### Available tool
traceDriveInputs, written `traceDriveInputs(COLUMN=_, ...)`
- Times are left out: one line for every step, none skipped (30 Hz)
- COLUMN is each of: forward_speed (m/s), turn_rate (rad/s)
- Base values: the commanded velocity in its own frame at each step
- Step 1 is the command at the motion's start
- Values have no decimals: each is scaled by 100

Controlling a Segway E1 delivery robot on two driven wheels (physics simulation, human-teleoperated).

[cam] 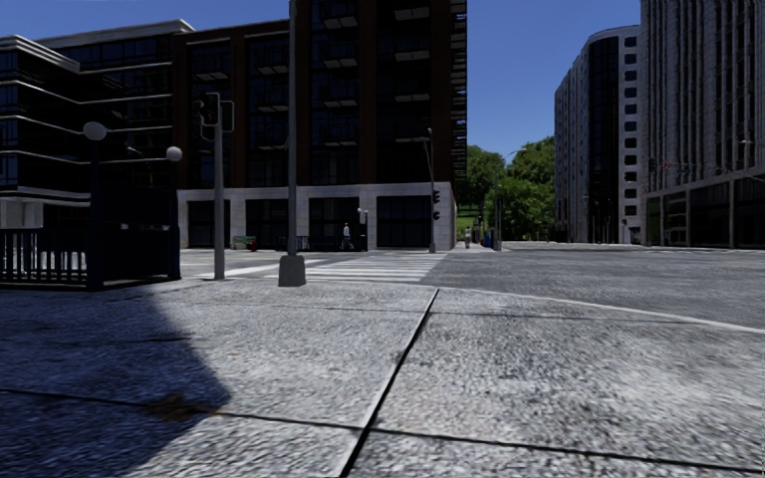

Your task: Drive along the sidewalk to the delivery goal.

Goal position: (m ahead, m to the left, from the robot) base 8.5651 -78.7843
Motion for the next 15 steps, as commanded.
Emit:
traceDriveInputs(forward_speed=200, turn_rate=0)
traceDriveInputs(forward_speed=200, turn_rate=0)
traceDriveInputs(forward_speed=200, turn_rate=0)
traceDriveInputs(forward_speed=200, turn_rate=0)
traceDriveInputs(forward_speed=200, turn_rate=0)
traceDriveInputs(forward_speed=200, turn_rate=0)
traceDriveInputs(forward_speed=200, turn_rate=0)
traceDriveInputs(forward_speed=200, turn_rate=0)
traceDriveInputs(forward_speed=200, turn_rate=0)
traceDriveInputs(forward_speed=200, turn_rate=0)
traceDriveInputs(forward_speed=200, turn_rate=0)
traceDriveInputs(forward_speed=200, turn_rate=0)
traceDriveInputs(forward_speed=200, turn_rate=0)
traceDriveInputs(forward_speed=200, turn_rate=0)
traceDriveInputs(forward_speed=200, turn_rate=0)
